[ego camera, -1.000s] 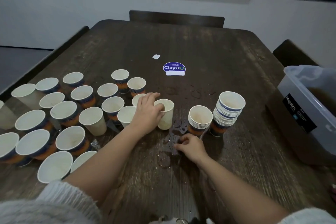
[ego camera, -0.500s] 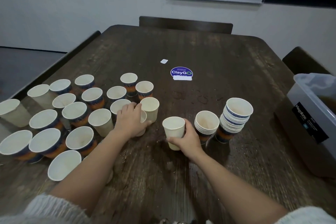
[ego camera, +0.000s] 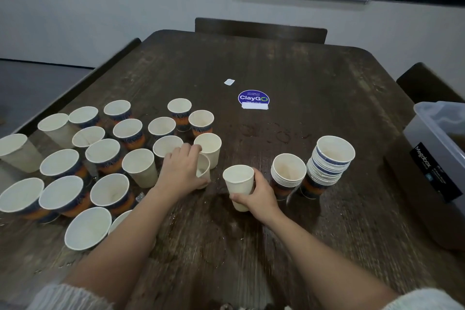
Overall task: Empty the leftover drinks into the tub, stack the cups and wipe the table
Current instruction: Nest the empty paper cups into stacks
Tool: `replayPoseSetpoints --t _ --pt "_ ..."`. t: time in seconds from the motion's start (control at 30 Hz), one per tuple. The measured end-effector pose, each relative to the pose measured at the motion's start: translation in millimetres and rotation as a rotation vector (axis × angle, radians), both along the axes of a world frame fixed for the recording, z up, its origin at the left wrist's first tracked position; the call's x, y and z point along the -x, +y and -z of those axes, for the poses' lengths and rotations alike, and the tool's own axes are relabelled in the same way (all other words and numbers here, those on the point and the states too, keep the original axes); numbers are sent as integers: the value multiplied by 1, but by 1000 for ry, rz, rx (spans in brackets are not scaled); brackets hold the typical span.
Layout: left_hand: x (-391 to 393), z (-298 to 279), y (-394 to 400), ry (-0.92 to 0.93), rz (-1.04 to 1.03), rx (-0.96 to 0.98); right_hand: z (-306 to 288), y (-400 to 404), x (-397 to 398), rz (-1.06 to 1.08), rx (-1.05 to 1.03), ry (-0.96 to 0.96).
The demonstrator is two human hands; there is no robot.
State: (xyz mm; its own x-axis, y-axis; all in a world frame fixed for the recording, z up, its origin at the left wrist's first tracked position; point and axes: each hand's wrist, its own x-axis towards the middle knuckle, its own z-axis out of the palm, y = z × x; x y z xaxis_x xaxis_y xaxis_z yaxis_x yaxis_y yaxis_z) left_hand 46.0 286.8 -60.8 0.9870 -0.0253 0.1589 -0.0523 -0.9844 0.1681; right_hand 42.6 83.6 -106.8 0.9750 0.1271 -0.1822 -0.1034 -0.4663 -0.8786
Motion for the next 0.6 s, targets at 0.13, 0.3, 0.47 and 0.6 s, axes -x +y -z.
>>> replayPoseSetpoints --t 0.13,0.3,0.47,0.6 --pt "-6 -38 -18 -106 -31 342 3 1 1 -27 22 -25" --pt "-13 -58 -38 1 60 410 -6 3 2 -46 -65 -48" --pt "-12 -36 -50 250 184 438 -13 14 3 -13 -142 -128" --pt "-12 -28 -54 349 232 489 -16 12 -2 -26 -134 -155"
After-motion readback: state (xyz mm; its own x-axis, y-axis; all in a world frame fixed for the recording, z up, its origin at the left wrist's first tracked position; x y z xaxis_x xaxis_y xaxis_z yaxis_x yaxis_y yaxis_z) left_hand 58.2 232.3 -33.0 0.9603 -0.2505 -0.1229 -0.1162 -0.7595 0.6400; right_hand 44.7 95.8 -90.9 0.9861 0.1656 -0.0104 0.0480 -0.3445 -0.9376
